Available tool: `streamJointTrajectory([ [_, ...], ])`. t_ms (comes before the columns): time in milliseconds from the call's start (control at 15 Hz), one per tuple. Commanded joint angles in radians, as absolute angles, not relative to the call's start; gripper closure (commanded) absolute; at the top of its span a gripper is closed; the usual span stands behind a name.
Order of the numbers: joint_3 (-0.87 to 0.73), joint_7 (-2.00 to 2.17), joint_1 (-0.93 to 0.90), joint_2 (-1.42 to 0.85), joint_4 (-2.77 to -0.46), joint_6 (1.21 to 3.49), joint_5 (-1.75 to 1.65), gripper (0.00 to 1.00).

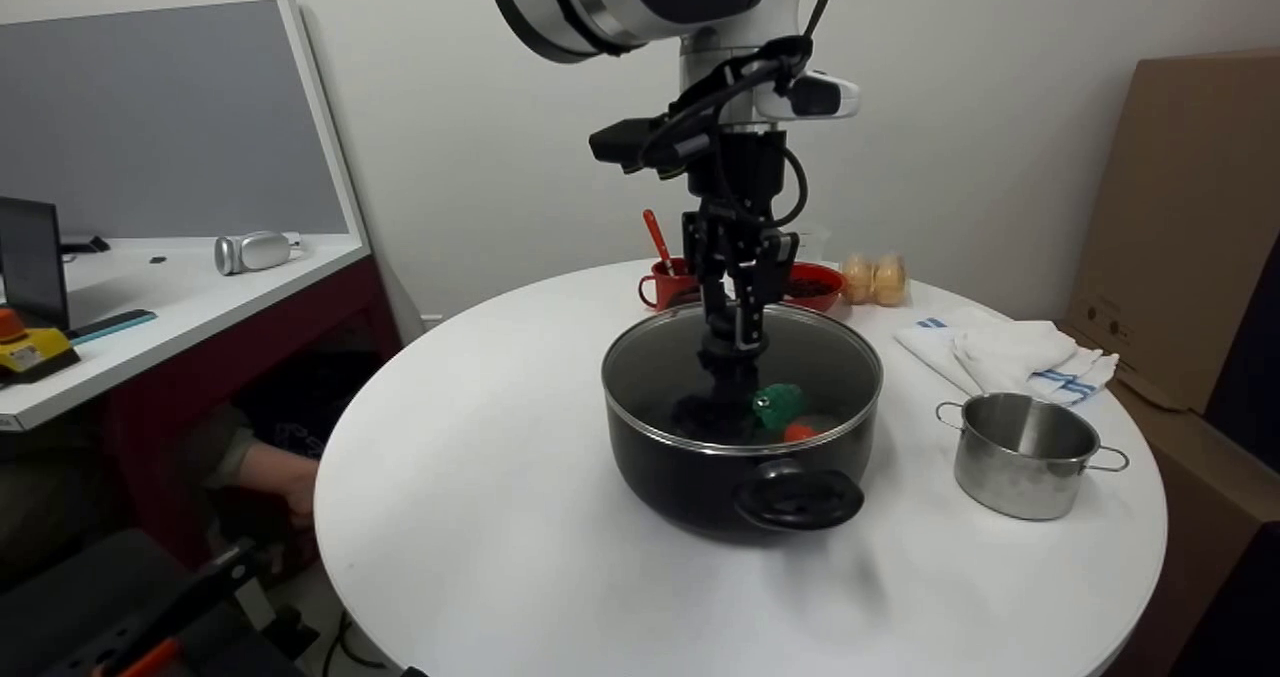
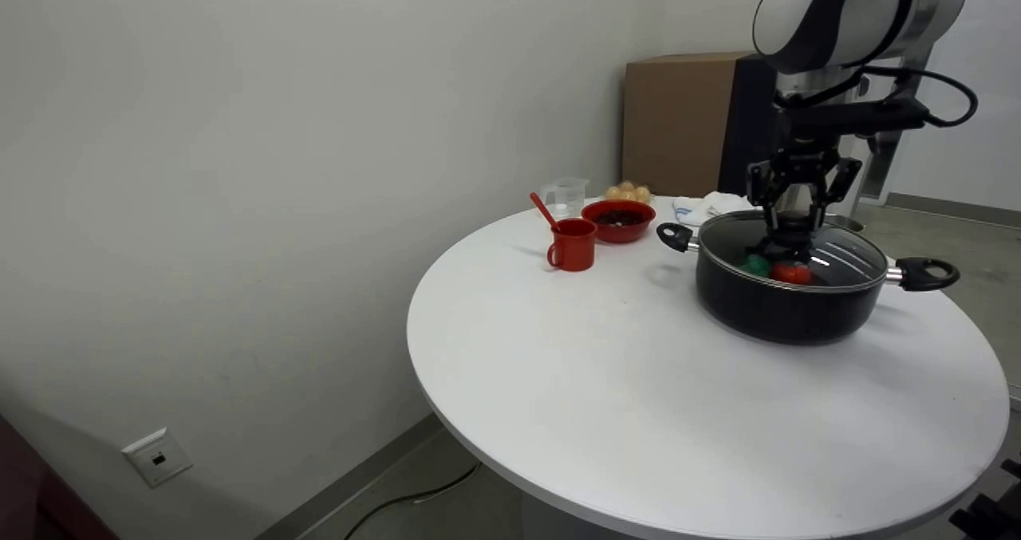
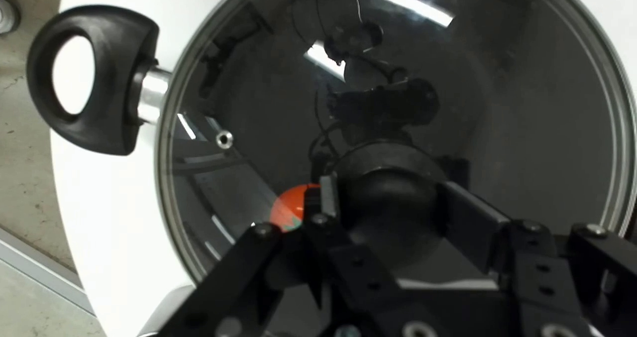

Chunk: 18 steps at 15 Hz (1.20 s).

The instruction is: Uncover the pot and place the tomato and broccoli toys inside then cover it up again

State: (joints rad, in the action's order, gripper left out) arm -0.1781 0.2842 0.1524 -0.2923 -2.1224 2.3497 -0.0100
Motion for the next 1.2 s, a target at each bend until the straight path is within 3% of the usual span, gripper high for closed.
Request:
streamJointTrajectory([
  [0,-0.165,0.229,0.166,-0.285,-2.122,2.311,0.062,0.73],
  [200,-0.172,0.232,0.166,-0.293,-2.109,2.277,0.073,0.73],
  [267,-0.174,0.237,0.166,-0.298,-2.101,2.254,0.071,0.25],
  [400,-0.177,0.244,0.166,-0.304,-2.093,2.218,0.069,0.17],
  [533,-0.178,0.248,0.165,-0.305,-2.090,2.184,0.065,0.03],
  [1133,-0.168,0.223,0.141,-0.192,-2.115,2.141,0.029,0.00],
])
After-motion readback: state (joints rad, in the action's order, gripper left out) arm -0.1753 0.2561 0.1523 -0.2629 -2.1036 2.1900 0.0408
